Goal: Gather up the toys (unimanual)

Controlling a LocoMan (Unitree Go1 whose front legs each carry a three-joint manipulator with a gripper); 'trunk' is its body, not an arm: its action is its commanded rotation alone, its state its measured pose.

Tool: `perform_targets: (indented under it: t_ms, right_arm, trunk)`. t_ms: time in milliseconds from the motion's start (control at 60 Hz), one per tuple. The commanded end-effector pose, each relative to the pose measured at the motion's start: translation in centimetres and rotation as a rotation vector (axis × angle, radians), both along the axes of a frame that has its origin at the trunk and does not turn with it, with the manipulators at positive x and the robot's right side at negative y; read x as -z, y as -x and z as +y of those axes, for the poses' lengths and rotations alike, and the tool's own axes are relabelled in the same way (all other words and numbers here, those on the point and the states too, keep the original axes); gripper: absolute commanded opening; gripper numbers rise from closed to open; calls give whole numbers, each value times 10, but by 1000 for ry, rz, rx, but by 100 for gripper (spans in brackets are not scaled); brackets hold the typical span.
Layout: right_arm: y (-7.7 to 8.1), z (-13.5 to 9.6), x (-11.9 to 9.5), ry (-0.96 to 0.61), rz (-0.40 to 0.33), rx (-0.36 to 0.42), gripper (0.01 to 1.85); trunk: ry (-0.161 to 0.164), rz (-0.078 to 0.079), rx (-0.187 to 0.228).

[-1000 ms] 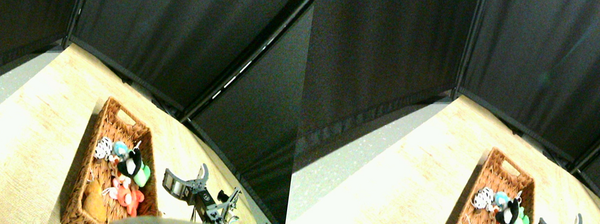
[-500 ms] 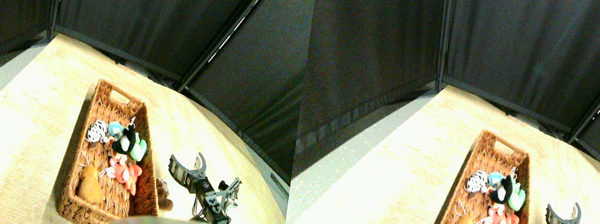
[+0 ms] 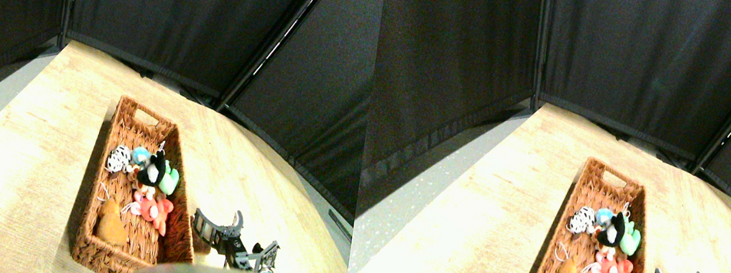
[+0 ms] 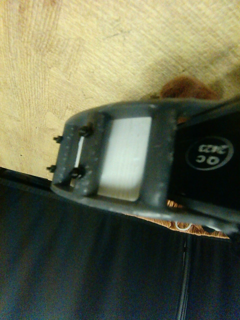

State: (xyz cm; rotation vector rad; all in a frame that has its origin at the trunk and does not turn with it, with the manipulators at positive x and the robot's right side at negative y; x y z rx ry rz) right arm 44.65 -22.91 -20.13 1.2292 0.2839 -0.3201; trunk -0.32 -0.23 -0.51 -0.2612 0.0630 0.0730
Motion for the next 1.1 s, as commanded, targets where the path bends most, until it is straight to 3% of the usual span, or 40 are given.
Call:
perform_targets:
  t_ms: [17,317,483,800,917,967,983,1100]
  right_arm:
    - [1,-2,4,4,-18,5,86]
    - [5,-6,34,-99,32,59,93]
    - [5,-9,51,-146,57,99,81]
    - [-8,-12,60,-149,85,110,75]
    - [-13,-11,59,-140,65,113,55]
    - [-15,-10,57,-99,51,137,17]
    - [-15,-9,56,-51,49,157,13]
    - [-18,-11,52,6,44,204,21]
  trunk:
    - [9,11,-6]
    - [3,23,-8]
    - [4,26,-19]
    - [7,30,-23]
    - [7,28,-23]
    - [6,31,-22]
    - [5,30,-22]
    - [4,28,-19]
